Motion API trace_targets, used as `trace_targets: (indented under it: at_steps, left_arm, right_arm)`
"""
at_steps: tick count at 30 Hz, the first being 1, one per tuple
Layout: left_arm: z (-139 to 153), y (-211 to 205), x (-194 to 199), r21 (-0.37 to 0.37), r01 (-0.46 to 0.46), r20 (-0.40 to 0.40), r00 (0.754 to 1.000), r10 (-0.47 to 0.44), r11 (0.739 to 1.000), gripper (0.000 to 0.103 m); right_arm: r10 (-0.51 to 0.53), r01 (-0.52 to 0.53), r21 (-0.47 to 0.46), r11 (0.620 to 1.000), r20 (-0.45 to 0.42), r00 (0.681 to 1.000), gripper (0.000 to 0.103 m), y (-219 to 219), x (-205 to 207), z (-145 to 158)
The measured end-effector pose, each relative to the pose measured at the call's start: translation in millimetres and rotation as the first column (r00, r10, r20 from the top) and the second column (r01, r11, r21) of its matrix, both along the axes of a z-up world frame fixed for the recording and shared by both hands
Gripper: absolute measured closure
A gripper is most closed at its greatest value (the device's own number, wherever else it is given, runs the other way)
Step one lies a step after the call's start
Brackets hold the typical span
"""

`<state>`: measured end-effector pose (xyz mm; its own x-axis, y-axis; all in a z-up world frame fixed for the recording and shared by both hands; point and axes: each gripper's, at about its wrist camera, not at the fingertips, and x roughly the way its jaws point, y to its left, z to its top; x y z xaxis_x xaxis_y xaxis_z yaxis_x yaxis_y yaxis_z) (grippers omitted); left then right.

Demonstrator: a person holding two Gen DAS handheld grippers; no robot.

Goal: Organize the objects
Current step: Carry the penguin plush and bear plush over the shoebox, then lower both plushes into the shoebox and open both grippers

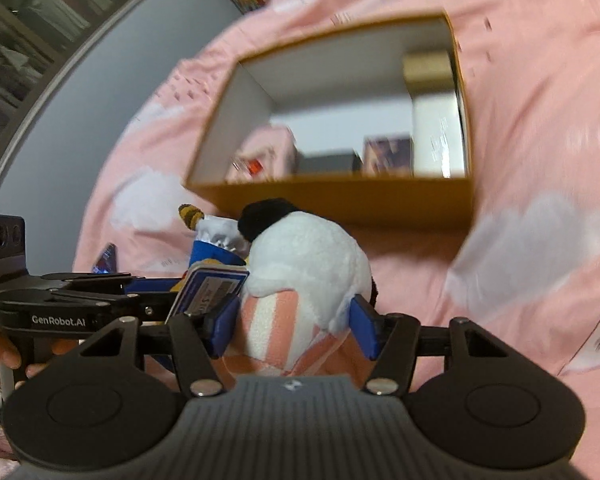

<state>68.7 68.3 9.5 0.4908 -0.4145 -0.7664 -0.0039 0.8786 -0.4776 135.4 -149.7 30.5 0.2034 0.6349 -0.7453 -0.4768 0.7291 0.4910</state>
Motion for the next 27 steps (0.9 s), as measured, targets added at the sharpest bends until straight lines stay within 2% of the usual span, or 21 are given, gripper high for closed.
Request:
trace_targets:
  at_steps: [6,9,11,14,18,22,27]
  left_arm:
    - [42.8,2.4,18.5,0.013,0.008,0.132,0.991,-0.009,1.000,0.049]
    - [58.6,3.0,36.3,0.052,0.009,0.183,0.983,-0.018,0.999,0.049]
    - [64.6,5.5,55.1,0.077,0.005,0.203,0.979,-0.020,0.997,0.049]
    - [67.9,7.6,78.6,0.111,0.009,0.227,0.973,-0.034,0.994,0.049]
    - [61.7,13.0,109.7,0.152,-0.010,0.220,0.975,-0.024,0.988,0.049]
    - [44.8,20.7,139.0,0.238,-0.061,0.201,0.980,0.012,0.969,0.049]
    - [19.2,22.0,170.9,0.279,-0.064,0.164,0.986,0.018,0.958,0.049]
  right_arm:
    - [0.022,-0.030,0.053,0.998,0.150,0.988,0.042,1.1,9.4,42.1]
    - [0.029,-0.042,0.050,0.998,0.242,0.970,0.042,4.8,22.7,58.7]
    - [0.030,-0.043,0.039,0.998,0.288,0.957,0.042,8.5,36.5,63.6]
    - [0.026,-0.039,0.035,0.999,0.310,0.950,0.042,15.1,63.5,62.7]
    - [0.035,-0.036,-0.004,0.999,0.359,0.933,0.042,25.2,94.2,55.6]
    - [0.051,-0.017,-0.088,0.996,0.406,0.913,0.042,37.6,122.5,38.3]
    - [0.098,-0.031,-0.171,0.985,0.400,0.911,0.042,53.6,146.9,12.5]
